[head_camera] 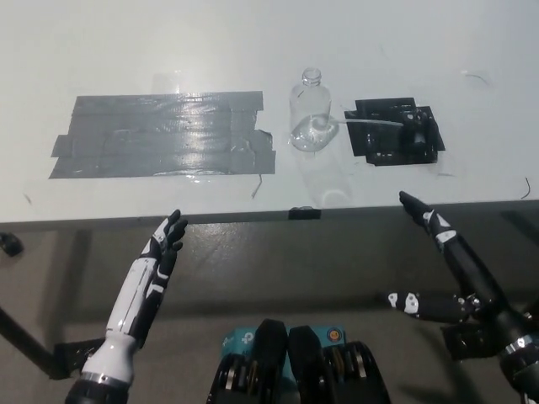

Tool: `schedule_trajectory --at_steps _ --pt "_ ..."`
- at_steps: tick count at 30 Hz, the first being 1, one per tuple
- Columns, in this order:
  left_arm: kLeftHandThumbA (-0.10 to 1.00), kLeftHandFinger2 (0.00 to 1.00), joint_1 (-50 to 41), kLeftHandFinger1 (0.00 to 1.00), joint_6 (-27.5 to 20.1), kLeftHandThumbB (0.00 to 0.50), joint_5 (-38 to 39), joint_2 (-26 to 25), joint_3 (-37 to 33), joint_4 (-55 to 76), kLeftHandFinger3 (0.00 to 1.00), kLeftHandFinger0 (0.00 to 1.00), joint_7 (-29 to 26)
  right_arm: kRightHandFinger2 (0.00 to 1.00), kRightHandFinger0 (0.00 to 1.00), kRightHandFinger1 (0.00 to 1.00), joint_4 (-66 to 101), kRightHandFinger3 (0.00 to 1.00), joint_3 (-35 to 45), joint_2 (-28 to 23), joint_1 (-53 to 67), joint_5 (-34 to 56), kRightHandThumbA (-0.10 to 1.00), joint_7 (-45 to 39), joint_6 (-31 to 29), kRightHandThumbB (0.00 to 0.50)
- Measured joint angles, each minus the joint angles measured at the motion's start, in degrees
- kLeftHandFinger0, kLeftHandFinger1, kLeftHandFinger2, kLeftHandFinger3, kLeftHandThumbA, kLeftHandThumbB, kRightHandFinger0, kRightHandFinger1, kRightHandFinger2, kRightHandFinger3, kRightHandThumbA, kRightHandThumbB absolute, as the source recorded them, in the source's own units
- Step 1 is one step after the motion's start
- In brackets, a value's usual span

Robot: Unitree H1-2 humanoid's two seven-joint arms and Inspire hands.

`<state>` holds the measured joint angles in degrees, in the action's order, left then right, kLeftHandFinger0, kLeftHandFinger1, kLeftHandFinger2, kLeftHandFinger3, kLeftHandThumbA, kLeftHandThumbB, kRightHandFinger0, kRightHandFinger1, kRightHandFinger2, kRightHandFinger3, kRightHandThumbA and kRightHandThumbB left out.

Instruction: The robot grabs the black lid of the spray bottle on the desk and places it on the black area of the desk

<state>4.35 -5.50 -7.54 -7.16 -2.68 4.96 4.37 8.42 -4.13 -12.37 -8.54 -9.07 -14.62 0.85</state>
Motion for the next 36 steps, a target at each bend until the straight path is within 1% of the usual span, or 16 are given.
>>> schedule_trajectory --at_steps 2,3,8,9,17,23,25,32,33,35,36 --pt "1.00 1.00 -0.5 1.00 0.0 0.107 0.0 0.0 0.0 0.0 1.00 1.00 0.0 1.00 1.00 1.00 -0.3 1.00 -0.5 0.0 0.7 -0.6 1.00 0.2 -0.4 0.338" --pt "1.00 1.00 -0.8 1.00 0.0 0.113 0.0 0.0 0.0 0.0 1.00 1.00 0.0 1.00 1.00 1.00 -0.4 1.00 -0.6 0.0 1.0 -0.7 1.00 0.3 -0.5 0.340" --pt "1.00 1.00 -1.3 1.00 -0.1 0.111 0.0 0.0 0.0 0.0 1.00 1.00 0.0 1.00 1.00 1.00 -0.7 1.00 -1.2 0.0 1.4 -1.3 1.00 0.7 -0.7 0.340" --pt "1.00 1.00 -1.3 1.00 -0.1 0.111 0.0 0.0 0.0 0.0 1.00 1.00 0.0 1.00 1.00 1.00 -0.7 1.00 -1.2 0.0 1.4 -1.3 1.00 0.7 -0.7 0.348" --pt "1.00 1.00 -1.3 1.00 -0.2 0.098 0.0 0.0 0.0 -0.3 1.00 1.00 0.0 1.00 1.00 1.00 -0.7 1.00 -1.5 0.0 1.4 -1.6 1.00 0.7 -0.7 0.348" --pt "1.00 1.00 -1.7 1.00 -0.2 0.096 0.0 0.0 0.0 -0.3 1.00 1.00 0.0 1.00 1.00 1.00 -0.7 1.00 -1.8 0.0 1.4 -1.7 1.00 0.7 -0.7 0.358" --pt "1.00 1.00 -1.9 1.00 -0.2 0.090 0.0 0.0 0.0 -0.3 1.00 1.00 0.0 1.00 1.00 1.00 -0.7 1.00 -1.9 0.0 1.4 -1.8 1.00 0.7 -0.7 0.344" --pt "1.00 1.00 -2.1 1.00 -0.2 0.086 0.0 0.0 0.0 -0.3 1.00 1.00 0.0 1.00 1.00 1.00 -0.7 1.00 -2.4 0.0 1.4 -2.0 1.00 0.7 -0.7 0.344" --pt "1.00 1.00 -2.1 1.00 -0.2 0.088 0.0 0.0 0.0 -0.3 1.00 1.00 0.0 1.00 1.00 1.00 -0.7 1.00 -2.5 -0.1 1.3 -2.1 1.00 0.7 -0.6 0.337" --pt "1.00 1.00 -2.1 1.00 0.1 0.064 0.0 0.0 0.0 -0.2 1.00 1.00 0.0 1.00 1.00 1.00 -0.7 1.00 -2.6 -0.1 1.3 -2.3 1.00 0.7 -0.6 0.337" --pt "1.00 1.00 -2.1 1.00 0.1 0.061 0.0 0.0 0.0 -0.2 1.00 1.00 0.0 1.00 1.00 1.00 -0.7 1.00 -2.6 -0.1 1.3 -2.4 1.00 0.7 -0.6 0.337"
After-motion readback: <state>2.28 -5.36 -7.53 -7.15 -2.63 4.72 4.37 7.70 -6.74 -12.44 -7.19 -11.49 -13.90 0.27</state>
